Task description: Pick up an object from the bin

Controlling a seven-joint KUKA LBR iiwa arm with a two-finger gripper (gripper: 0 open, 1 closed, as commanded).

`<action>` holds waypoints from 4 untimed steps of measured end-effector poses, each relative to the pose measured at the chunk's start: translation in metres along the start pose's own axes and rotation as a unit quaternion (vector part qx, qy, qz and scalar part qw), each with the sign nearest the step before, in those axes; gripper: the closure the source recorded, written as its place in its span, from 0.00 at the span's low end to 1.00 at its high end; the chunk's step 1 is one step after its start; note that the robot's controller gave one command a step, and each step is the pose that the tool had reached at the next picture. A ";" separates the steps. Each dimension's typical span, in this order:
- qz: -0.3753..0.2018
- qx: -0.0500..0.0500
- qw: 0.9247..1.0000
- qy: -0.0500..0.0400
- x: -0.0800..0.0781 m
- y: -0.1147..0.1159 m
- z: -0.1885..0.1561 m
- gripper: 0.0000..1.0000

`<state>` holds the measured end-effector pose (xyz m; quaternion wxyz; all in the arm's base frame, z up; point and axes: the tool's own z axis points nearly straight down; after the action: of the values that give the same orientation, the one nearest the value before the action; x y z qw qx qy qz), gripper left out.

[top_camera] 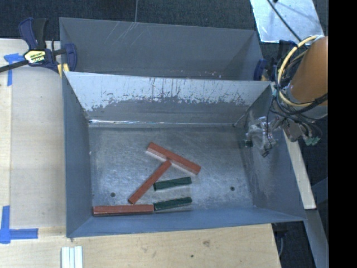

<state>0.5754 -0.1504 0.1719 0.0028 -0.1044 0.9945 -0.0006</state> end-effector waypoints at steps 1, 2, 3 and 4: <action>0.000 0.000 1.000 0.000 0.000 0.000 0.000 1.00; 0.000 0.000 1.000 0.000 0.000 0.000 0.000 1.00; 0.001 0.000 1.000 0.000 0.000 0.000 0.000 1.00; 0.001 0.000 1.000 0.000 0.000 0.000 0.000 1.00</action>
Offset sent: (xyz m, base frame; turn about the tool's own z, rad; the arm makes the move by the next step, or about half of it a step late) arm 0.0000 0.0000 0.0000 0.0000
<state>0.5754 -0.1505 0.1719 0.0028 -0.1039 0.9946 -0.0005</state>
